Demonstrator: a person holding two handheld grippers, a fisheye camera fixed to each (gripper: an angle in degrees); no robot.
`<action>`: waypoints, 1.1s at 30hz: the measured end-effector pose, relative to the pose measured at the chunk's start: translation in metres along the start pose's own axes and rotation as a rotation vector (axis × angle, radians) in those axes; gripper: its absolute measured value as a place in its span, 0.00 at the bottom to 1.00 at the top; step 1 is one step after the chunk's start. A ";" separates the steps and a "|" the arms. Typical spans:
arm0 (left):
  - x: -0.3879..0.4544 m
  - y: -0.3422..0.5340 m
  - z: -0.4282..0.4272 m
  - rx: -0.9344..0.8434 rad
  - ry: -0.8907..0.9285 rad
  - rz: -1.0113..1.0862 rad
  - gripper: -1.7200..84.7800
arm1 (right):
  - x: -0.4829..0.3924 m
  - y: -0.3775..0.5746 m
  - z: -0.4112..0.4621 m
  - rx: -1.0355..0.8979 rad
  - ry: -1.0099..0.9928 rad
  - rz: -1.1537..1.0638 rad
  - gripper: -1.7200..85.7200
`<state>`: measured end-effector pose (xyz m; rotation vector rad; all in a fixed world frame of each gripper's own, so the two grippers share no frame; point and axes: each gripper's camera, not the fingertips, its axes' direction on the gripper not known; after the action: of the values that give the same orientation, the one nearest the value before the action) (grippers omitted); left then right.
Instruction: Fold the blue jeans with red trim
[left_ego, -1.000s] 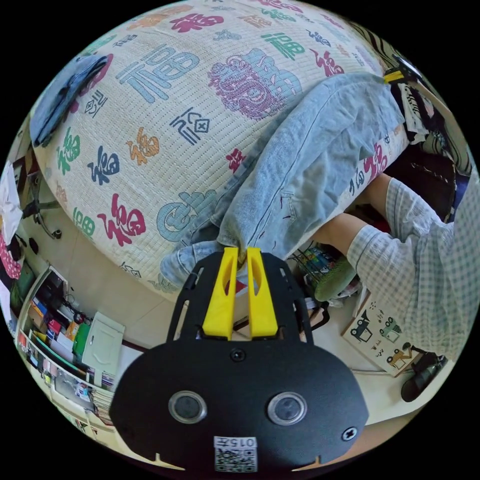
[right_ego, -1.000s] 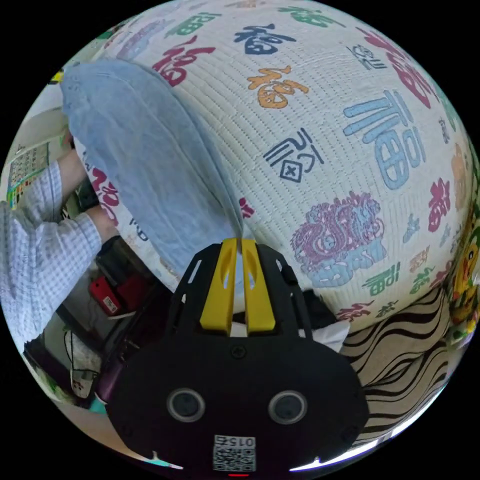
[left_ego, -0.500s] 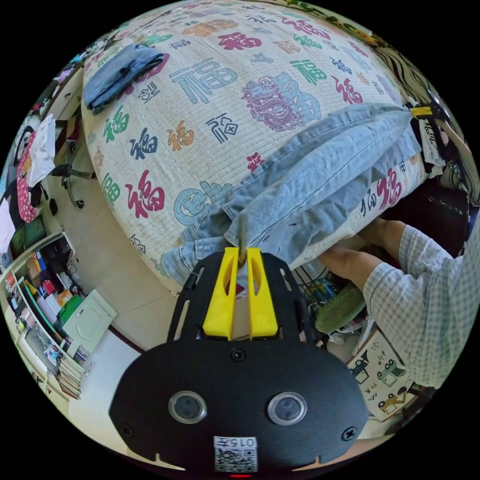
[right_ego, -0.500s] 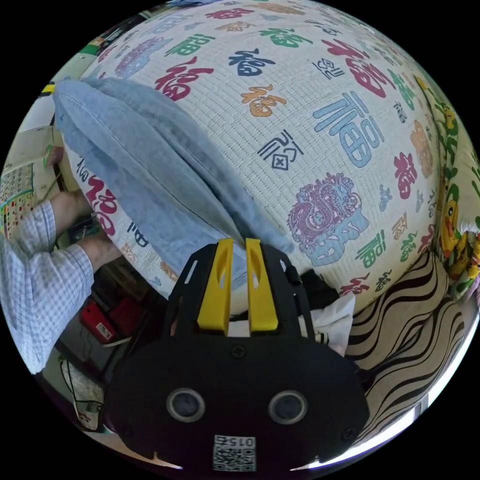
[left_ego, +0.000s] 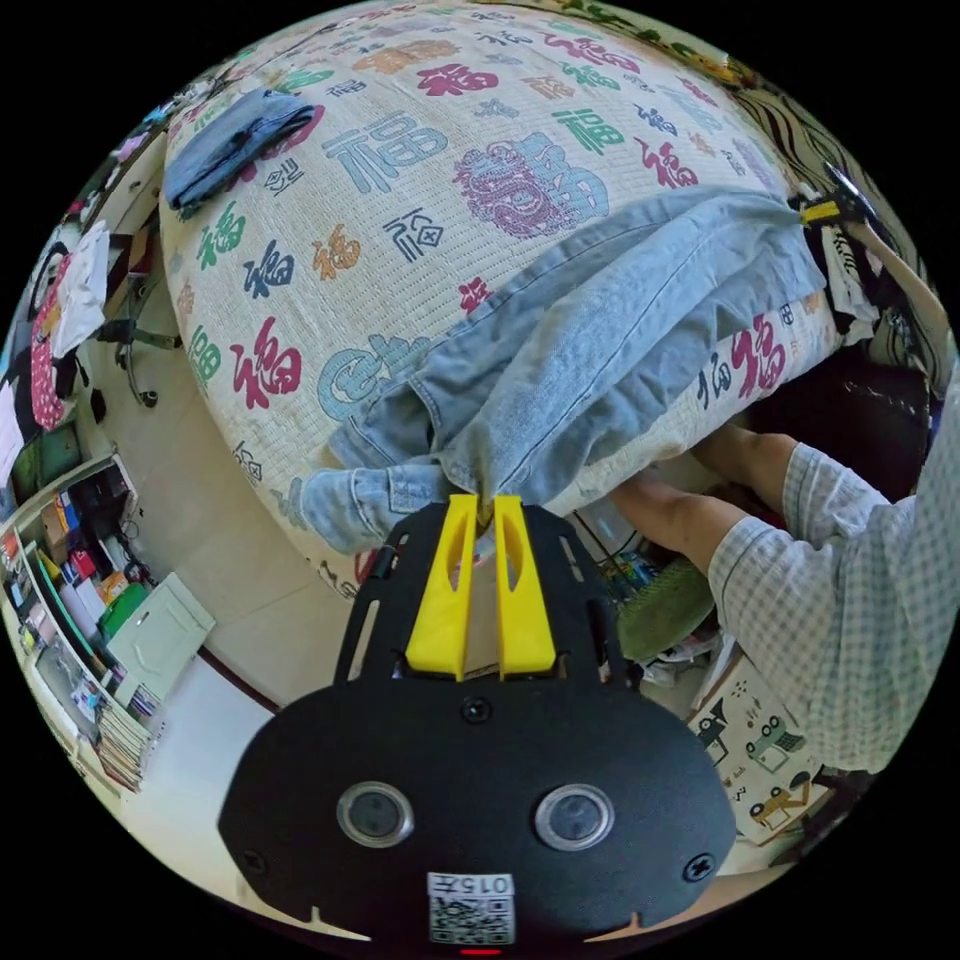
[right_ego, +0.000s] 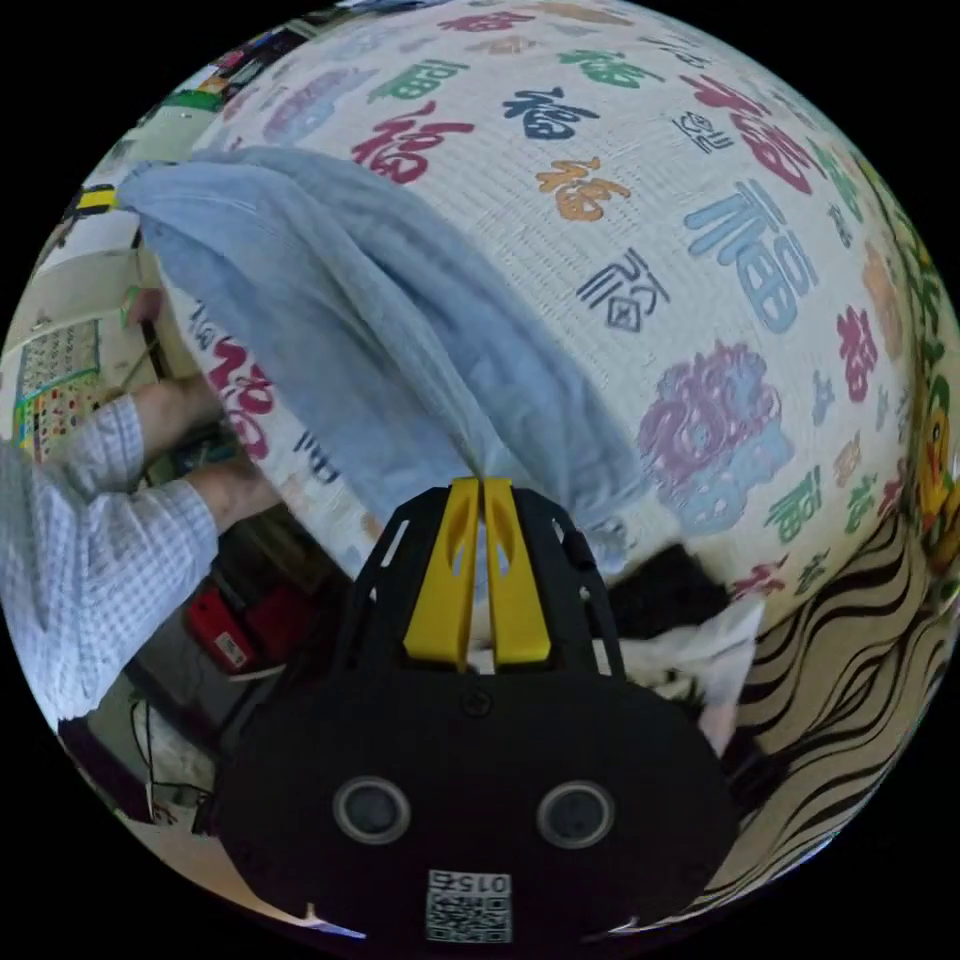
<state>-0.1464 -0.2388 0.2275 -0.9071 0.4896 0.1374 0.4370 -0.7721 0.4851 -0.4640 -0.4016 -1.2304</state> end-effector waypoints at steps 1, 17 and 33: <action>0.001 0.011 0.001 0.025 0.048 -0.051 0.04 | -0.010 0.027 -0.003 0.006 -0.039 0.015 0.02; -0.062 -0.060 0.007 -0.007 -0.032 -0.195 0.12 | 0.033 0.034 -0.002 0.001 -0.060 0.177 0.12; -0.094 -0.225 0.032 -0.419 -0.017 0.387 0.05 | 0.086 -0.081 0.017 -0.225 0.024 -0.060 0.01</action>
<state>-0.1467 -0.3436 0.4501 -1.2098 0.6299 0.6172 0.3834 -0.8527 0.5550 -0.6326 -0.2590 -1.3453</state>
